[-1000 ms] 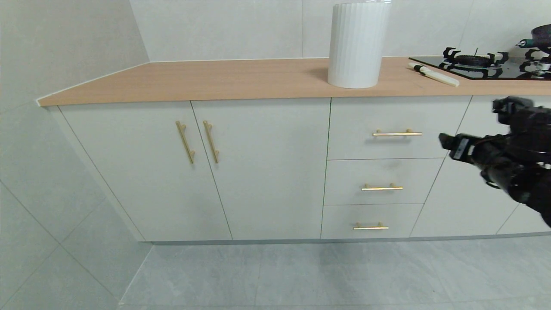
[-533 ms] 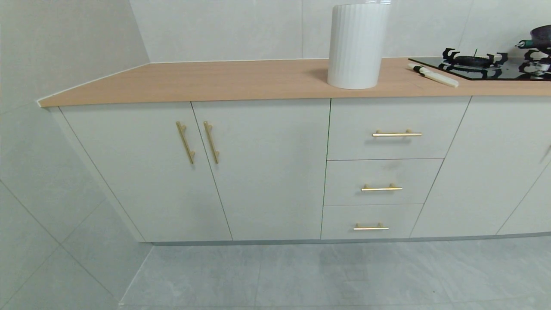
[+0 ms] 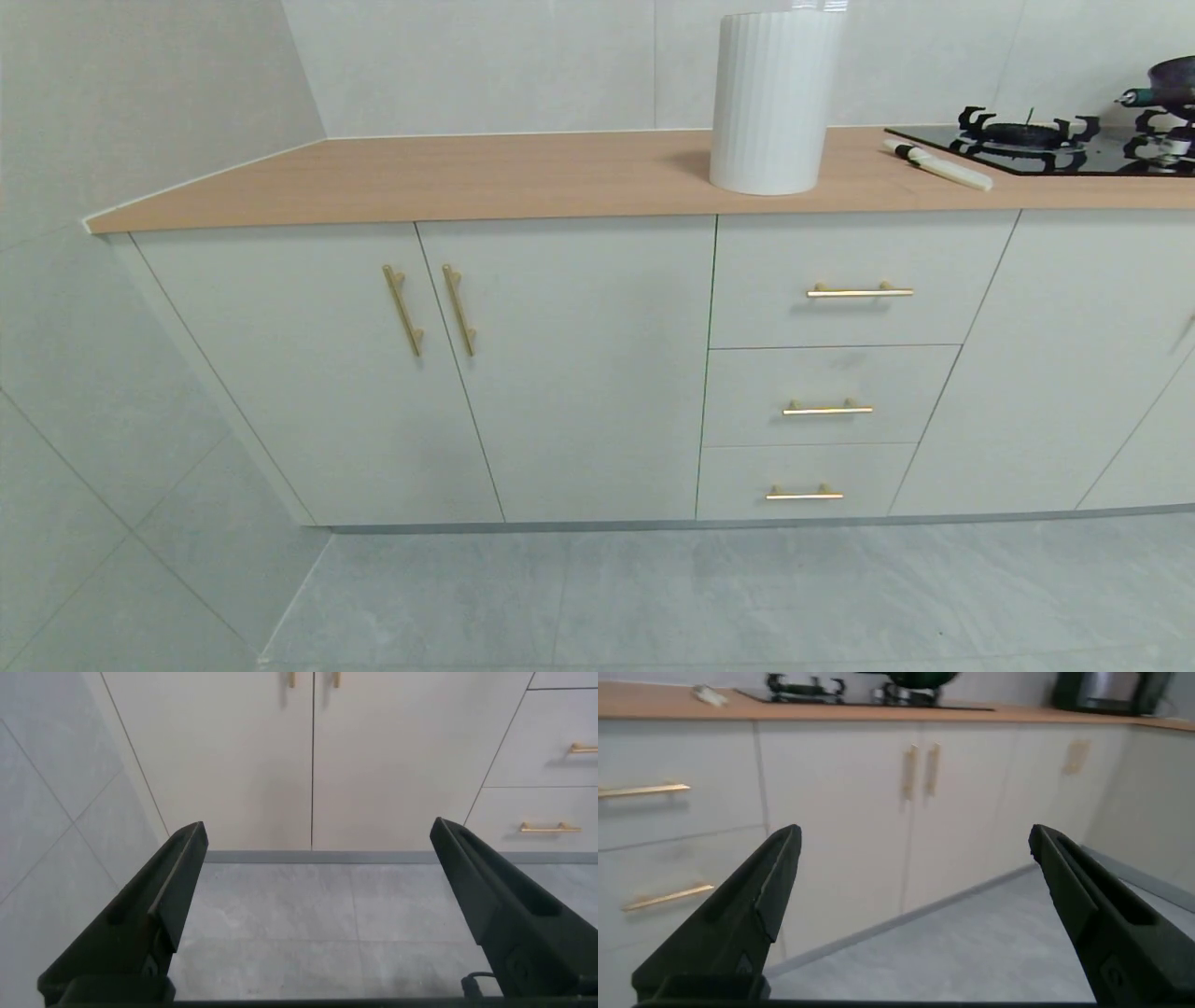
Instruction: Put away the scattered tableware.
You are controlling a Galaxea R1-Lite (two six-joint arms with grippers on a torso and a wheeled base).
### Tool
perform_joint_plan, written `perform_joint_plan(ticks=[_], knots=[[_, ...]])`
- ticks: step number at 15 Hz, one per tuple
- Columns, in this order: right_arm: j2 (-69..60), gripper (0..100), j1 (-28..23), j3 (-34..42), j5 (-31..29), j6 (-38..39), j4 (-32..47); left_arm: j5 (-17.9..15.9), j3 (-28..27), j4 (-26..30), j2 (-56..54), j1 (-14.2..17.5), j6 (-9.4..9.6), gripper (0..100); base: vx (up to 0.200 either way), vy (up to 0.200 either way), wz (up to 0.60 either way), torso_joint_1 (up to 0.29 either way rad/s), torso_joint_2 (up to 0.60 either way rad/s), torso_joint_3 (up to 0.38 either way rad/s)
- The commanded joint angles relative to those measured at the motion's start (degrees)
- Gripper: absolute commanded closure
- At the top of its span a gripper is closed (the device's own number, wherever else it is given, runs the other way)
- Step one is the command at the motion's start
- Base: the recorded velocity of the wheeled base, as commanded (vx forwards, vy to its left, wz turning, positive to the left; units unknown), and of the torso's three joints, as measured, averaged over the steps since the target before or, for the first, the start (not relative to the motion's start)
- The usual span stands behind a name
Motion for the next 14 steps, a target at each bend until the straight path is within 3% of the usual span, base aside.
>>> perform_joint_plan(ticks=[1,5,7,11,14], knots=[[-5.17,0,-1.03,3.6,1.53,0.3,-0.01,0.01,0.0,0.0,0.0,0.02,-0.01,0,0.0,0.0,0.0,0.0,0.0,0.0],[-5.17,0,-0.94,18.19,22.27,2.59,-6.08,0.01,0.0,0.0,0.0,0.02,-0.01,0,0.0,0.0,0.0,0.0,0.0,0.0],[-5.08,0,-0.94,18.1,28.33,7.16,1.22,0.01,0.0,0.0,0.0,0.02,-0.01,0,0.0,0.0,0.0,0.0,0.0,0.0],[-5.17,0,-0.86,18.1,29.21,16.38,3.06,0.01,0.0,0.0,0.0,0.02,-0.1,0,0.0,0.0,0.0,0.0,0.0,0.0],[-5.08,0,-0.77,18.01,30.88,15.24,5.87,0.01,0.0,0.0,0.0,0.02,-0.01,0,0.0,0.0,0.0,0.0,0.0,0.0]])
